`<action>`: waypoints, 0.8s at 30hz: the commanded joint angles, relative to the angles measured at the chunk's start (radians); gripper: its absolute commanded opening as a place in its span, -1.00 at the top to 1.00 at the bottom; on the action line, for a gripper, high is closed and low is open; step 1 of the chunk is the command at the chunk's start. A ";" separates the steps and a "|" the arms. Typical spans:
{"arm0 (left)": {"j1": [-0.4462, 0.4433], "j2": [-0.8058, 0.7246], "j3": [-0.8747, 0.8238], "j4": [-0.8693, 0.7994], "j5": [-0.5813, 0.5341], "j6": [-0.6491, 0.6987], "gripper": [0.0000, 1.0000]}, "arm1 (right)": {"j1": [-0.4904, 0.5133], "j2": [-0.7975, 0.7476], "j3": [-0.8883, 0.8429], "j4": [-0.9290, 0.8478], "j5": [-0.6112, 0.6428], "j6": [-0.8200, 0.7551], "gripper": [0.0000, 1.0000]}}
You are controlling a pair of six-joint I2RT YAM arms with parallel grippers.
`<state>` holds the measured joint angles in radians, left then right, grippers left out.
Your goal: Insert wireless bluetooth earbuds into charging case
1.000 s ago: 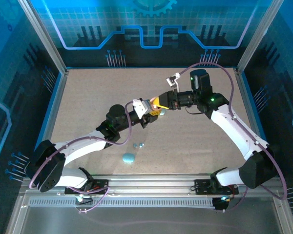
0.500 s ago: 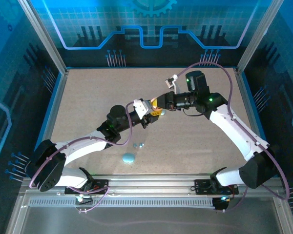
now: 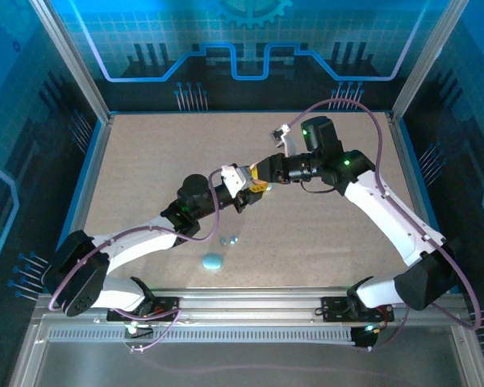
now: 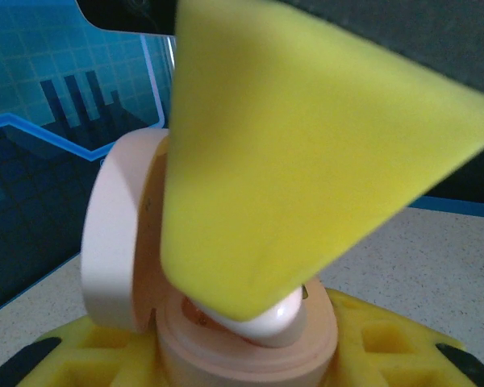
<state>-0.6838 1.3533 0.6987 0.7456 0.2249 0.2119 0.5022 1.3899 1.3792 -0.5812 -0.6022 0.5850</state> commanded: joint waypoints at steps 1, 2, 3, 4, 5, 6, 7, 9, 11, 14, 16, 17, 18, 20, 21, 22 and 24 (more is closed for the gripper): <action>-0.010 -0.006 0.033 0.074 -0.008 -0.003 0.36 | 0.014 0.017 0.027 -0.065 0.038 -0.027 0.45; -0.010 -0.006 0.034 0.073 -0.009 -0.002 0.36 | 0.013 0.015 0.027 -0.066 0.040 -0.028 0.45; -0.010 -0.006 0.034 0.073 -0.009 -0.002 0.36 | 0.014 0.015 0.029 -0.068 0.044 -0.030 0.45; -0.010 -0.006 0.033 0.073 -0.010 -0.002 0.36 | 0.015 0.014 0.032 -0.073 0.050 -0.031 0.44; -0.010 -0.007 0.033 0.072 -0.011 -0.002 0.36 | 0.015 0.014 0.035 -0.077 0.054 -0.033 0.44; -0.010 -0.007 0.032 0.072 -0.010 -0.002 0.35 | 0.015 0.014 0.038 -0.082 0.059 -0.035 0.43; -0.010 -0.006 0.032 0.073 -0.012 -0.002 0.36 | 0.015 0.012 0.041 -0.083 0.063 -0.035 0.43; -0.010 -0.006 0.033 0.072 -0.015 -0.001 0.36 | 0.015 0.011 0.042 -0.085 0.071 -0.034 0.42; -0.010 -0.006 0.032 0.073 -0.015 -0.001 0.36 | 0.017 0.011 0.044 -0.083 0.071 -0.034 0.41; -0.010 -0.006 0.031 0.073 -0.015 0.001 0.36 | 0.016 0.011 0.048 -0.082 0.072 -0.032 0.39; -0.010 -0.007 0.031 0.072 -0.017 0.001 0.36 | 0.016 0.013 0.050 -0.082 0.071 -0.033 0.38; -0.010 -0.007 0.031 0.072 -0.016 0.001 0.36 | 0.018 0.014 0.053 -0.083 0.071 -0.033 0.38; -0.010 -0.006 0.031 0.073 -0.016 0.001 0.36 | 0.018 0.016 0.053 -0.084 0.069 -0.033 0.38; -0.011 -0.007 0.029 0.073 -0.019 0.001 0.36 | 0.017 0.014 0.052 -0.082 0.071 -0.031 0.36; -0.010 -0.008 0.028 0.072 -0.019 0.001 0.36 | 0.018 0.014 0.055 -0.082 0.071 -0.031 0.36; -0.011 -0.007 0.030 0.072 -0.021 0.003 0.36 | 0.017 0.014 0.054 -0.083 0.073 -0.031 0.36; -0.010 -0.008 0.030 0.072 -0.022 0.003 0.36 | 0.017 0.014 0.058 -0.088 0.080 -0.031 0.36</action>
<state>-0.6849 1.3540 0.6987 0.7467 0.2096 0.2119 0.5098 1.3922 1.4090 -0.6292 -0.5510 0.5671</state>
